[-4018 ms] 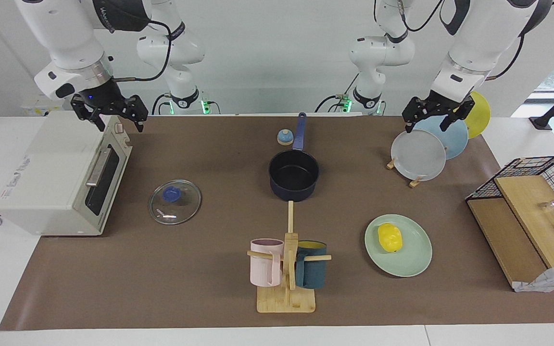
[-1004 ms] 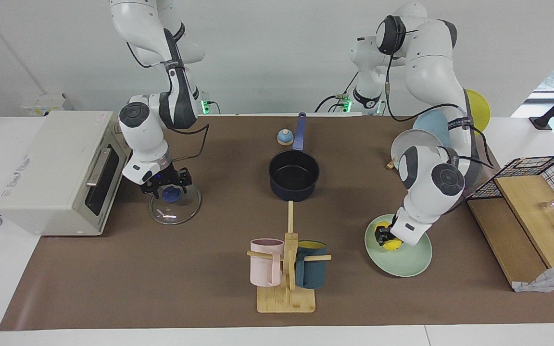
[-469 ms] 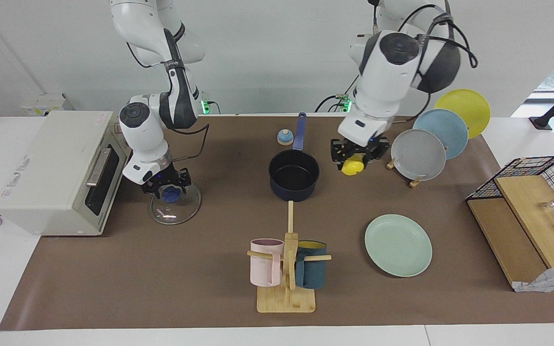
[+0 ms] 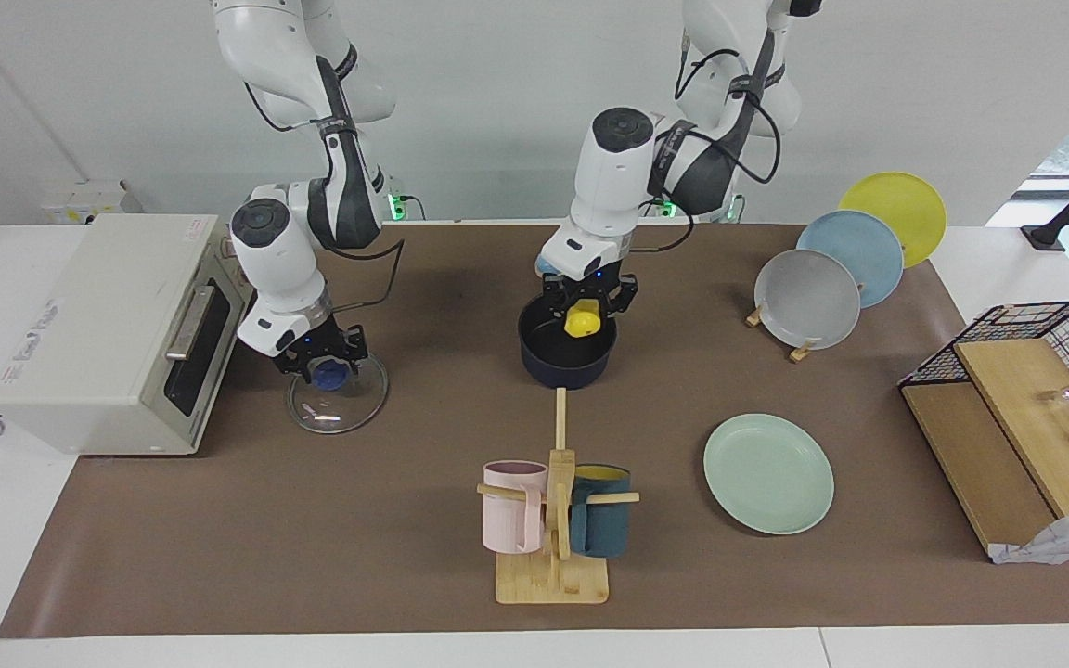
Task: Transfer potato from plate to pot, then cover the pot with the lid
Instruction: 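Carry the potato with the left gripper over the black saucepan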
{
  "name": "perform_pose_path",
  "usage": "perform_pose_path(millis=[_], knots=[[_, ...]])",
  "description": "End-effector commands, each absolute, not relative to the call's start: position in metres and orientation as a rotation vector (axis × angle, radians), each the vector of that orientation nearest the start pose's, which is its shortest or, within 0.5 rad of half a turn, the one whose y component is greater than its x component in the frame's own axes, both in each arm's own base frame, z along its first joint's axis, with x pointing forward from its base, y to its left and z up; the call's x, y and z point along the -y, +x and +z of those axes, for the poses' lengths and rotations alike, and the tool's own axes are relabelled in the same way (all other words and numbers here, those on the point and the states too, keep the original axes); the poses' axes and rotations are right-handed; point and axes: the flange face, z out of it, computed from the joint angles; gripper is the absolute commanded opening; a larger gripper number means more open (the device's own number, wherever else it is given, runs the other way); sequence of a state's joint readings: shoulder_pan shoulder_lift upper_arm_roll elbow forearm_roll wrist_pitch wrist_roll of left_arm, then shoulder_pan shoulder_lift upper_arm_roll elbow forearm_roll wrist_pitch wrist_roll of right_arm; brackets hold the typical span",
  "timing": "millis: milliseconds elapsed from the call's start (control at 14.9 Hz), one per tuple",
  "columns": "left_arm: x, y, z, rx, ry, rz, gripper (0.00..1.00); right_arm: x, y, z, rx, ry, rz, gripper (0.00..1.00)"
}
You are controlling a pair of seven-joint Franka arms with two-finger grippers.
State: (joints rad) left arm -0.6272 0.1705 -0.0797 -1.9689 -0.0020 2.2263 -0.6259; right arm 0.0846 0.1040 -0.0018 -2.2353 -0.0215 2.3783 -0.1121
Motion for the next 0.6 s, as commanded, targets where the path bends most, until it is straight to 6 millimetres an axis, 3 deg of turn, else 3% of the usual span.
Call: perform_pose_path(millis=[0,201,335,536], knots=[[0.391,0.452,0.382,-0.141,-3.203,-0.096,0.00,-0.042,0.536,0.324,0.362,-3.127,-0.077,0.48],[0.395,0.443,0.364,-0.157,-3.195,-0.077,0.00,-0.045,0.539,0.329,0.369,-3.127,-0.063,0.21],[0.395,0.441,0.352,-0.163,-3.186,-0.060,0.00,-0.055,0.549,0.346,0.392,-3.124,-0.012,0.02],[0.398,0.438,0.341,-0.174,-3.180,-0.049,0.00,-0.073,0.573,0.412,0.423,-3.120,0.046,0.00]])
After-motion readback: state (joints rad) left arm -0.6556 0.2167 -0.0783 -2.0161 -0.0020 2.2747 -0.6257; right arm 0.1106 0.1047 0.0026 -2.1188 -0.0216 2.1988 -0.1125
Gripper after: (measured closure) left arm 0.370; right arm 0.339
